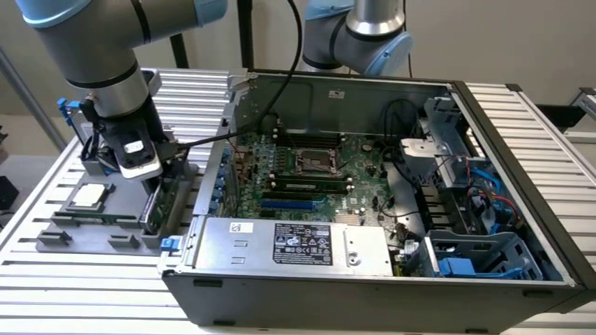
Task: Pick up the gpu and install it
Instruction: 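Pick up the gpu and move the gpu toward the slot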
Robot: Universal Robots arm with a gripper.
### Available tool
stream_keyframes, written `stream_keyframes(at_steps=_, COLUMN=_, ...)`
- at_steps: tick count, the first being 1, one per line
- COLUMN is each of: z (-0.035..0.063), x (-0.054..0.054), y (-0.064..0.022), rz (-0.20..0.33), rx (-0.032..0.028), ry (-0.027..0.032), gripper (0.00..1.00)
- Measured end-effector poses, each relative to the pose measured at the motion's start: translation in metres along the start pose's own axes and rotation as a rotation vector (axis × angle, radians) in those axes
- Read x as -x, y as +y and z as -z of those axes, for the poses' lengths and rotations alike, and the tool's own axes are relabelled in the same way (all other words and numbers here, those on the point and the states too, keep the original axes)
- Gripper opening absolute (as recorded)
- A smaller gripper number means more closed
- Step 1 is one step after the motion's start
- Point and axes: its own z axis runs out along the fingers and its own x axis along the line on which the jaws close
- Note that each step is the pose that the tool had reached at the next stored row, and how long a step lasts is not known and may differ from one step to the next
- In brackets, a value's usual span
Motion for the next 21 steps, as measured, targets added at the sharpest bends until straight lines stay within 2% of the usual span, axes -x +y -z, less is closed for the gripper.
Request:
stream_keyframes(at_steps=2, z=0.0, x=0.0, y=0.0, rz=0.014, rx=0.0002, ry=0.0008, gripper=0.0)
stream_keyframes(at_steps=16, z=0.0004, x=0.0, y=0.0, rz=0.015, rx=0.0005, ry=0.0007, gripper=0.0)
stream_keyframes(at_steps=21, z=0.009, x=0.0001, y=0.0004, rz=0.015, rx=0.0003, ry=0.0009, gripper=0.0)
